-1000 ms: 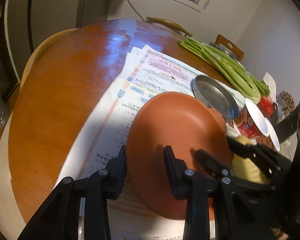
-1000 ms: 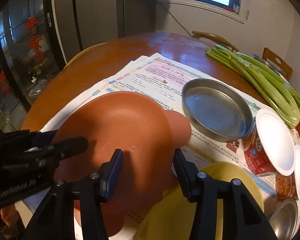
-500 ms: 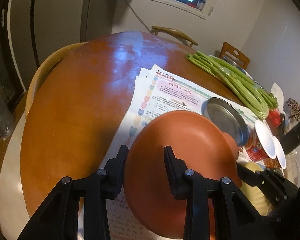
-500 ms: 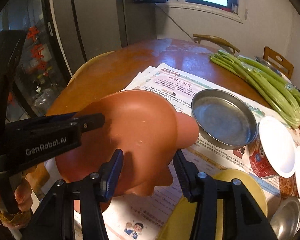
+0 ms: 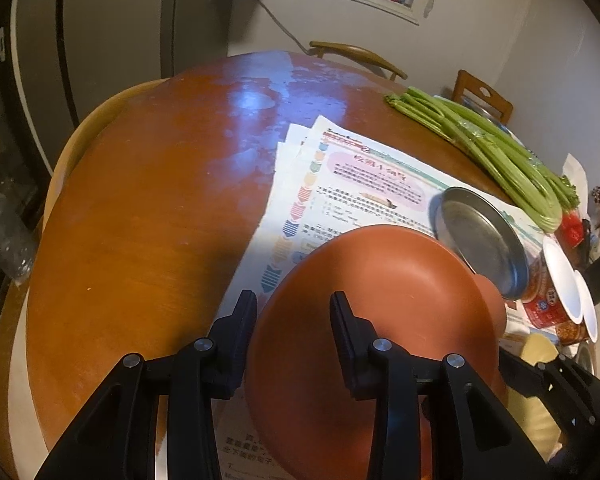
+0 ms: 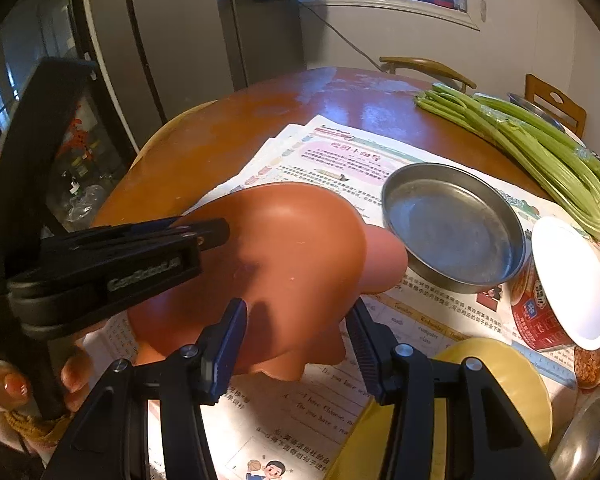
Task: Organize plates and bowls
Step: 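Carry the orange plate with the left tool and lower it onto the newspaper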
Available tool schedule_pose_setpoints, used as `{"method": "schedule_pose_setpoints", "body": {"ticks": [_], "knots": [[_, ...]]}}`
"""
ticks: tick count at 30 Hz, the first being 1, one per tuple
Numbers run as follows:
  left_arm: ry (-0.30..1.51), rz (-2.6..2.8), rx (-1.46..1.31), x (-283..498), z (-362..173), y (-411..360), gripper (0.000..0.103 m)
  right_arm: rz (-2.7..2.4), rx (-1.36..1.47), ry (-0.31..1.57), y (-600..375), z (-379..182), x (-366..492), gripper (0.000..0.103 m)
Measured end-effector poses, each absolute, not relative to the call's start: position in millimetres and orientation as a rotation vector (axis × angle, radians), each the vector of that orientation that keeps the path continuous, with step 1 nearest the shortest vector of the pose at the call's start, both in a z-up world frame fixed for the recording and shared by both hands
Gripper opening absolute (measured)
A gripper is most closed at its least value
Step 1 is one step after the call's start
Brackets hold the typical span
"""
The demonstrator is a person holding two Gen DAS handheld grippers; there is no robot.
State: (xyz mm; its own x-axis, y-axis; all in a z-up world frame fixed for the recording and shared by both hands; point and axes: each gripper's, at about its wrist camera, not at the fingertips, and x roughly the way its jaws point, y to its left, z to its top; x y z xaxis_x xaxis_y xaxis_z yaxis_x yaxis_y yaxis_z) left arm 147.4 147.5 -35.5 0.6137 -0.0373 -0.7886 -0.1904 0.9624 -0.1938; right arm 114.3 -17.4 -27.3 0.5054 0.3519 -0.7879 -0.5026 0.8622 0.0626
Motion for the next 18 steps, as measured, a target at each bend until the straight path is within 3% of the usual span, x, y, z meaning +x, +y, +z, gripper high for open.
{"method": "schedule_pose_setpoints", "body": {"ticks": [7,11,18], "knots": [[0.906,0.099,-0.249,144.0,-34.9,148.3,0.045,0.529,-0.176,0.920,-18.0,-31.8,111.7,0.052],[0.888,0.107,-0.237,139.1,-28.4,148.1,0.056,0.514,-0.167,0.897,-24.1,-26.2,111.1,0.052],[0.858,0.124,-0.234,127.5,-16.9,149.0,0.060,0.504,-0.146,0.872,-36.3,-14.9,106.9,0.052]]}}
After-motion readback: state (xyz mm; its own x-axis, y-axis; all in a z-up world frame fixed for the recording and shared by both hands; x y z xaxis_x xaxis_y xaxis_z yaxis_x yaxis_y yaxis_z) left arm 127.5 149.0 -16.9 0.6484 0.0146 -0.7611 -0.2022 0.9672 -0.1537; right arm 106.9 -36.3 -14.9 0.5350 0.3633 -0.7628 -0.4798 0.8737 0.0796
